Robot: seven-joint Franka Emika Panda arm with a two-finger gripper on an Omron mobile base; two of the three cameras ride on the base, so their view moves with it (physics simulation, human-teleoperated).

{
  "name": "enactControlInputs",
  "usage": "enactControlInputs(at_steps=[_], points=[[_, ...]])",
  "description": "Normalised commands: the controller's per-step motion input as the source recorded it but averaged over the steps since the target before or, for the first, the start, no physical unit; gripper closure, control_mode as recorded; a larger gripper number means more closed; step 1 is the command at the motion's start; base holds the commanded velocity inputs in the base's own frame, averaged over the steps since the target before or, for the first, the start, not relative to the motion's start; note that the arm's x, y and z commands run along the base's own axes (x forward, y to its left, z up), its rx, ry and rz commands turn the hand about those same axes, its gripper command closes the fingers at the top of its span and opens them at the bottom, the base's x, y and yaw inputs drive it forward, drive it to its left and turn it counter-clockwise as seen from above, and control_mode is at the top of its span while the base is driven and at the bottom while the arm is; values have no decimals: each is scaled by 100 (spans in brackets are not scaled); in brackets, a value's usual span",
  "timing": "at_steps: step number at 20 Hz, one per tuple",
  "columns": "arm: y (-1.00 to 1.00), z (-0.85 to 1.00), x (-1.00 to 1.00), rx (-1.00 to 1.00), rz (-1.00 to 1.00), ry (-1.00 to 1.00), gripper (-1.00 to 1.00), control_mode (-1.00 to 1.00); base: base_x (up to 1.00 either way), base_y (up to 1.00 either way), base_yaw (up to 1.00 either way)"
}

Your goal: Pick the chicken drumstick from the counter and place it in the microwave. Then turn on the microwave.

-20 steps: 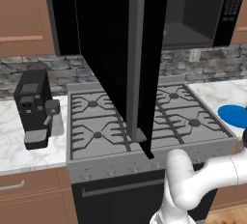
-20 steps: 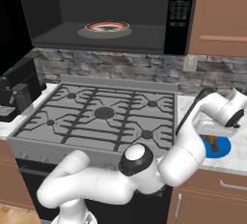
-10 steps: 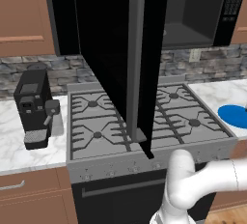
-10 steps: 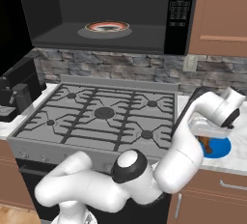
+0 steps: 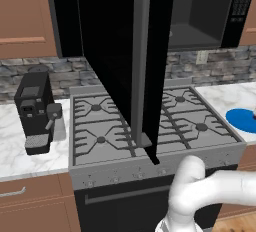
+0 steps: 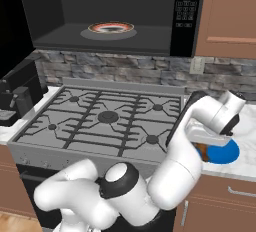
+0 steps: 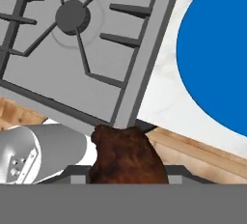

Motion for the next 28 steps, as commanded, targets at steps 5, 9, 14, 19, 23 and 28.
enactControlInputs(at_steps=[5, 9, 14, 19, 23, 28], points=[[41, 31, -19, 0, -9, -2, 100, -100, 0, 0, 0], [42, 29, -18, 0, -11, 0, 100, -100, 0, 0, 0], [39, 26, -15, 0, -9, 0, 100, -100, 0, 0, 0], [43, 24, -8, 0, -7, -3, 100, -100, 0, 0, 0], [45, 21, 0, 0, -3, -14, 100, -100, 0, 0, 0], [48, 22, 0, 0, 0, -17, 100, -100, 0, 0, 0]])
